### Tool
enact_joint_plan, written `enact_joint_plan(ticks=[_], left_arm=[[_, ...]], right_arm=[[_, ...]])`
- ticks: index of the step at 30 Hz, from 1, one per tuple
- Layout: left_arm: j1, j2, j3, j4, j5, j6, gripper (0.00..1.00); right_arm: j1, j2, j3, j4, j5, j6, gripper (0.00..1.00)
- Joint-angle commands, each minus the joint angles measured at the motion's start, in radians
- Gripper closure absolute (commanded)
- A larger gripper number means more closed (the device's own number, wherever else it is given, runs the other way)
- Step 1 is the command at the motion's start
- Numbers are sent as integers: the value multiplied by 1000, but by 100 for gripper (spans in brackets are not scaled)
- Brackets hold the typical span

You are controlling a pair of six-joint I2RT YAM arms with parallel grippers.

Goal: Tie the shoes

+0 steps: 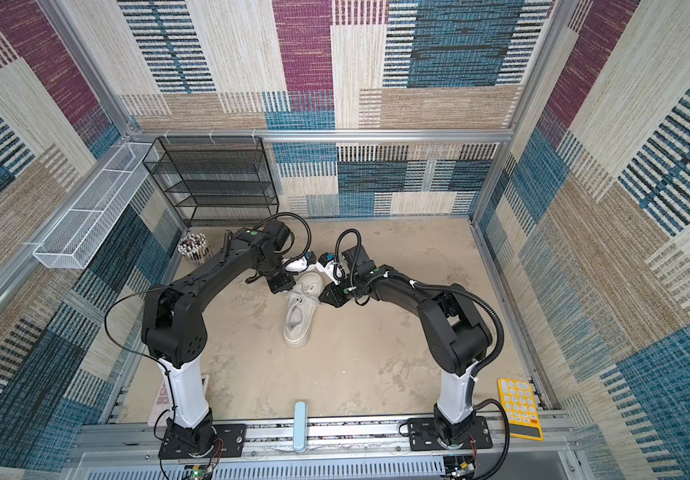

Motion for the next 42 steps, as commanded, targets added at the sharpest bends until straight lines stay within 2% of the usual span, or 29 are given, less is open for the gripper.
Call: enact_joint_plan(ticks=[1,9,10,16,23,31,42], left_arm=[[1,14,10,-18,20,69,95],[13,45,6,16,68,93,97],[17,39,-7,32,82,104,100],[62,8,-68,99,191,145,100],[110,-15,-140,158,309,183,100],[127,9,-142,163,351,201,100],[134,28,-133,168,331,200,100]], right_arm=[[7,15,11,54,-15,-20,77],[7,24,25,89,-58,-26,68],[2,19,17,101,-64,-24,66],[-55,-2,-37,188,-175,52,61],[-58,37,-26,195,-225,30,54],[-57,109,31,157,-232,2,50],[-49,142,66,92,-253,-34,48]])
